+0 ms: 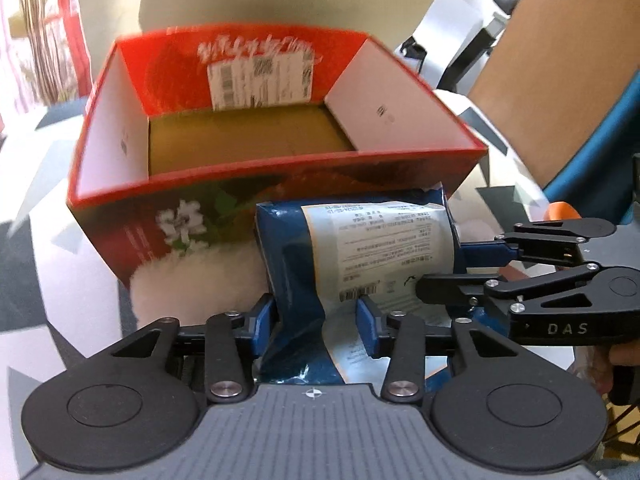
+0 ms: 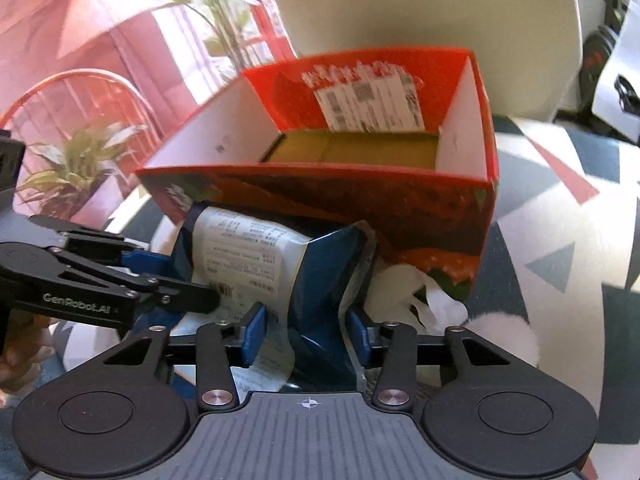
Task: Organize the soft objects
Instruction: 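Lift the package with both grippers and carry it over the red box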
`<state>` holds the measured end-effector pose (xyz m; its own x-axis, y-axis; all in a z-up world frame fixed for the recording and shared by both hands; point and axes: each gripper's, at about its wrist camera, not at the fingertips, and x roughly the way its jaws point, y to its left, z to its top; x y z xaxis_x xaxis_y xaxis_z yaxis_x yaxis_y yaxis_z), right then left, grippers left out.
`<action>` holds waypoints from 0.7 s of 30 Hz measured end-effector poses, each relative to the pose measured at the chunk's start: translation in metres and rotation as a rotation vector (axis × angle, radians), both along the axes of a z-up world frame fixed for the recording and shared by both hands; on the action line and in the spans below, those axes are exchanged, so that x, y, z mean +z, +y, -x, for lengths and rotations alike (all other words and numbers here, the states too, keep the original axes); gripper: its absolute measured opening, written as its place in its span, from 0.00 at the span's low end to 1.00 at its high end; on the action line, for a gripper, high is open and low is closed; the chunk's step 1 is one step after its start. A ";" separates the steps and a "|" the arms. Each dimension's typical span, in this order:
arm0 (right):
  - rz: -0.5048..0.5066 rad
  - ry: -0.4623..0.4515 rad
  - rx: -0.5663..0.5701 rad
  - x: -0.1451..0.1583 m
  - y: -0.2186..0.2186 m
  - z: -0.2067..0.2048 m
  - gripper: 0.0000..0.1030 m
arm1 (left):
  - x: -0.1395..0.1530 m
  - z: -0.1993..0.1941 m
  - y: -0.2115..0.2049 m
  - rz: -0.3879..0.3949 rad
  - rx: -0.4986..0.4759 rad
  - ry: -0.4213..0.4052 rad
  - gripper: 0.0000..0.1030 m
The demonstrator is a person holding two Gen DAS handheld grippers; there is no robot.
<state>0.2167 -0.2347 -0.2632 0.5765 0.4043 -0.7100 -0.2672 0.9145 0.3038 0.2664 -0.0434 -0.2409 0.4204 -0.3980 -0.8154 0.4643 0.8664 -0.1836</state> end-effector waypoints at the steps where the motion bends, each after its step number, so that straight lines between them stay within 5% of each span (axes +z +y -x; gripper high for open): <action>1: 0.005 -0.015 0.007 0.005 0.001 0.004 0.38 | 0.005 0.002 0.002 0.006 -0.002 -0.010 0.45; 11: 0.073 -0.177 0.098 0.076 0.003 0.013 0.32 | 0.068 0.005 0.021 0.146 0.011 -0.072 0.45; 21: 0.111 -0.287 0.125 0.112 0.013 -0.010 0.32 | 0.098 -0.009 0.017 0.122 0.065 -0.163 0.45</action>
<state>0.2270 -0.2221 -0.1516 0.7098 0.4142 -0.5697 -0.4401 0.8923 0.1005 0.2751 -0.0265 -0.1427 0.5708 -0.4576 -0.6818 0.4405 0.8714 -0.2161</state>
